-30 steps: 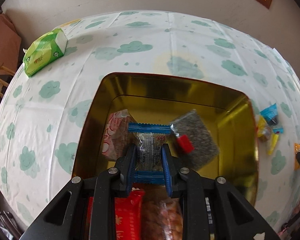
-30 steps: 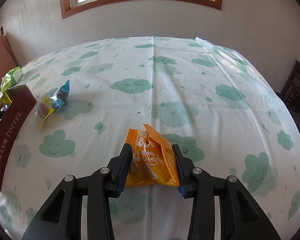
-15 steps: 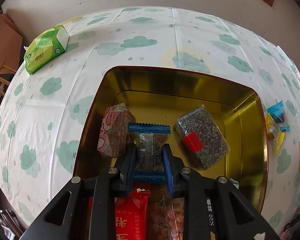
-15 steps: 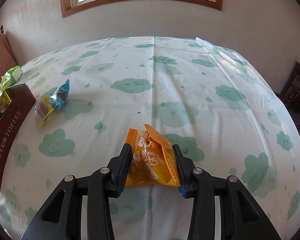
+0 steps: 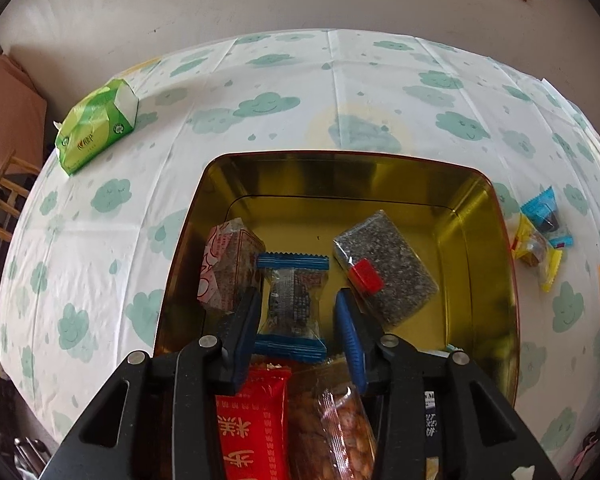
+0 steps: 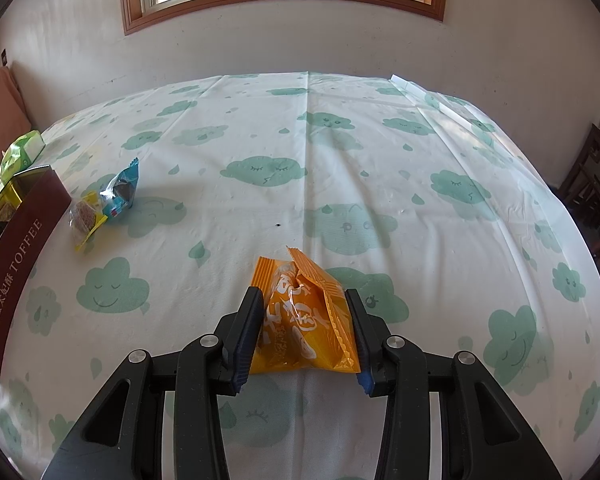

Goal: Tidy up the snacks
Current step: 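Lower the blue-wrapped candy into the tin and open the left tool, then carry the orange snack bag into the tin and release it with the right tool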

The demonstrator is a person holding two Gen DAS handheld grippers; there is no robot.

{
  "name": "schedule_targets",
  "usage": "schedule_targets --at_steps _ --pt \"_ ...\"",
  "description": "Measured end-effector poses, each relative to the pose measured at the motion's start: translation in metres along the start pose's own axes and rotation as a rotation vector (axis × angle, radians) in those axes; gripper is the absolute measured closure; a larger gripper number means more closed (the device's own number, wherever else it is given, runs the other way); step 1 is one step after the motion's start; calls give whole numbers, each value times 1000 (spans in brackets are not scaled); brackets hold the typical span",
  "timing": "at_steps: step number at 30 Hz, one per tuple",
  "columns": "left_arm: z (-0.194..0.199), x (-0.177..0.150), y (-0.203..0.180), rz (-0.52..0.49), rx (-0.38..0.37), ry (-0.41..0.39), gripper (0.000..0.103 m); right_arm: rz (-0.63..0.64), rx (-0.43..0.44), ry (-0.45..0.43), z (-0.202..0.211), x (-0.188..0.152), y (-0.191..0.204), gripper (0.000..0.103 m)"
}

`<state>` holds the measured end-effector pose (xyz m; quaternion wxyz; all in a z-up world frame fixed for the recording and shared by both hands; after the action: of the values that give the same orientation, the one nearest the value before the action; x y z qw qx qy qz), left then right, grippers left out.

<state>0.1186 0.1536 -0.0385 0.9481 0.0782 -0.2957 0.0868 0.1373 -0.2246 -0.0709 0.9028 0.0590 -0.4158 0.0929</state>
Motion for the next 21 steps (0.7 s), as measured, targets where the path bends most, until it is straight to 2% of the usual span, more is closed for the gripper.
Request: schedule_targets --at_steps 11,13,15,21 --pt "27 -2 -10 -44 2 -66 64 1 -1 0 0 0 0 61" --pt "32 -4 -11 -45 4 -75 61 1 -1 0 0 0 1 61" --pt "38 -7 -10 -31 -6 -84 52 2 -1 0 0 0 1 61" --pt "53 -13 -13 -15 -21 -117 46 4 -3 0 0 0 1 61"
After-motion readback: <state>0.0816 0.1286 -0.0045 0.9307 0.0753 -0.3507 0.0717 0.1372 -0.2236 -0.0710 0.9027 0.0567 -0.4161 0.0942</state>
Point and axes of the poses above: each gripper's, at about its wrist camera, not at the fingertips, and z roughly against the way its jaws point, y to its left, x to its top, the point moved 1 cm from there along -z, roughly the way its jaws point, and after that the axes turned 10 degrees about -y, right-handed, at the moved point
